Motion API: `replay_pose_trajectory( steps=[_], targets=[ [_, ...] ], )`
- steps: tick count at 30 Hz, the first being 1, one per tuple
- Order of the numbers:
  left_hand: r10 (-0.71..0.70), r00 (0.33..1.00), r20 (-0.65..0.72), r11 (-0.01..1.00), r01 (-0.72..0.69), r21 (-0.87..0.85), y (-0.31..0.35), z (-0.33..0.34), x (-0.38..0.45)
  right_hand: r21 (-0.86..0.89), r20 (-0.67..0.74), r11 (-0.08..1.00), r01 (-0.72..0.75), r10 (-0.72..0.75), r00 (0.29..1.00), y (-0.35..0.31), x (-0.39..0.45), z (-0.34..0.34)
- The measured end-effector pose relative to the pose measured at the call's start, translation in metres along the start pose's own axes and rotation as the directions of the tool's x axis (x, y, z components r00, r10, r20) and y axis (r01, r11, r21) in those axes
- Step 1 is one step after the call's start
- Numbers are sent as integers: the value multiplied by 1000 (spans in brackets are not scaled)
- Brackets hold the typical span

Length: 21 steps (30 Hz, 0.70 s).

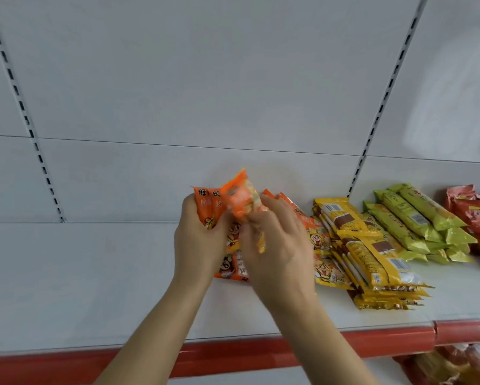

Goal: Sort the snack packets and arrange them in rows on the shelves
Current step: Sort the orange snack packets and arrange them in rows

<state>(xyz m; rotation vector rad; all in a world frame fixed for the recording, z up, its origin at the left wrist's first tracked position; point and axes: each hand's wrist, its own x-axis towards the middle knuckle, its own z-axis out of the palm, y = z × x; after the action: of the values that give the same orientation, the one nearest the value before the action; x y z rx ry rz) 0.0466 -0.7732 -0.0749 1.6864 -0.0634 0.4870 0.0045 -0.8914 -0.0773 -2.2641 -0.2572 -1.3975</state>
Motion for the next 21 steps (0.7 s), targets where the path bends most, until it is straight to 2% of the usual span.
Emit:
replay_pose_trajectory(
  steps=[3,6,8,12,13,15,17,19,21],
  targets=[
    [-53,999,-7,986,52,-156,1,-1,-1,135,195,989,-63,36,980,-7,-12,11],
    [-113,992,63,930,128,-344,4,-5,-1,95,256,994,-56,30,966,-4,-19,15],
    [-79,994,82,947,100,-306,5,-6,-2,94,277,995,-39,12,961,-4,-19,15],
    [-42,999,-2,977,41,-207,-5,-15,6,241,275,968,-73,4,961,0,-13,12],
    [-51,998,-23,977,45,-208,-8,-19,10,194,245,976,-97,48,968,4,-11,12],
    [-57,997,-48,977,46,-206,-12,-24,14,-47,262,979,-200,205,943,14,-7,15],
    [-58,998,-40,980,49,-193,-15,-29,16,-277,414,931,-236,337,845,23,-2,20],
    [-56,998,-30,983,50,-176,-20,-31,16,-340,515,917,-211,369,774,29,-3,24],
    [-51,998,-33,988,45,-146,-24,-33,16,-319,509,918,-236,376,774,30,-1,23]
  ],
)
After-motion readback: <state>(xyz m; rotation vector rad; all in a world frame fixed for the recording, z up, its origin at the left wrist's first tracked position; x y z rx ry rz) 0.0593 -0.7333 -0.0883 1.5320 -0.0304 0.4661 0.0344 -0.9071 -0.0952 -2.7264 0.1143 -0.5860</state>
